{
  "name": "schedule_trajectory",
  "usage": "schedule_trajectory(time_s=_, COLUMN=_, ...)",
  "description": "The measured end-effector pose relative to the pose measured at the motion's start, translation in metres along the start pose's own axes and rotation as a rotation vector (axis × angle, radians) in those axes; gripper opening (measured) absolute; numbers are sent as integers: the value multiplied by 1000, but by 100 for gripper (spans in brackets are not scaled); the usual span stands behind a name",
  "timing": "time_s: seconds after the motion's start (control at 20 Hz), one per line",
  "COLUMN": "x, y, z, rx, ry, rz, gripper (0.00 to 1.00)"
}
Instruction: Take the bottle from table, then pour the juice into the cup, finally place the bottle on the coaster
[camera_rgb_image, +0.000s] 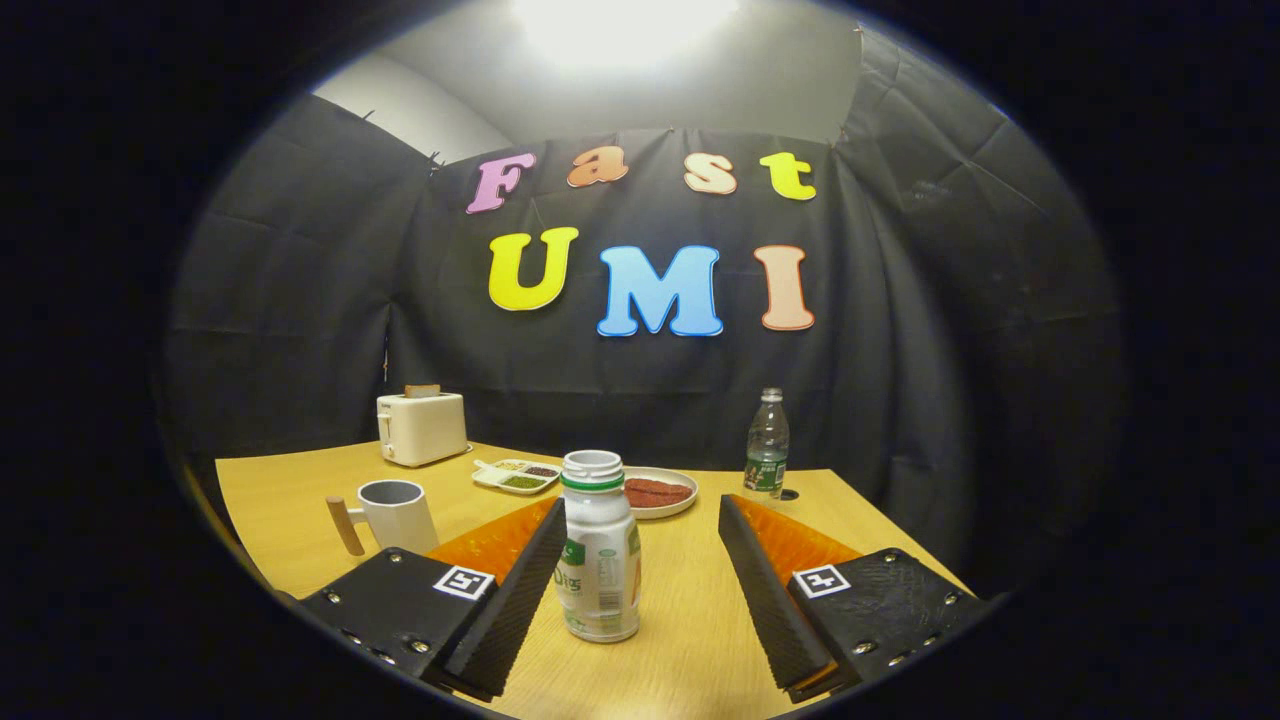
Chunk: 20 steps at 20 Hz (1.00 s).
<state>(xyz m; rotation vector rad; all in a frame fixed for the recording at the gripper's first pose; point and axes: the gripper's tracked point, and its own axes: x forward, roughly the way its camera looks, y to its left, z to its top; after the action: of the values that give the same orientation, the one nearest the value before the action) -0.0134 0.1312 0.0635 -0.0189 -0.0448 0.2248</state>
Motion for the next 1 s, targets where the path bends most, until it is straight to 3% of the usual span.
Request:
schedule_trajectory(time_s=0.5, x=28, y=21, z=-49, rx=59, ry=87, rz=40, gripper=93)
schedule_trajectory(time_s=1.0, x=47, y=23, z=-75, rx=65, ry=134, rz=30, gripper=93)
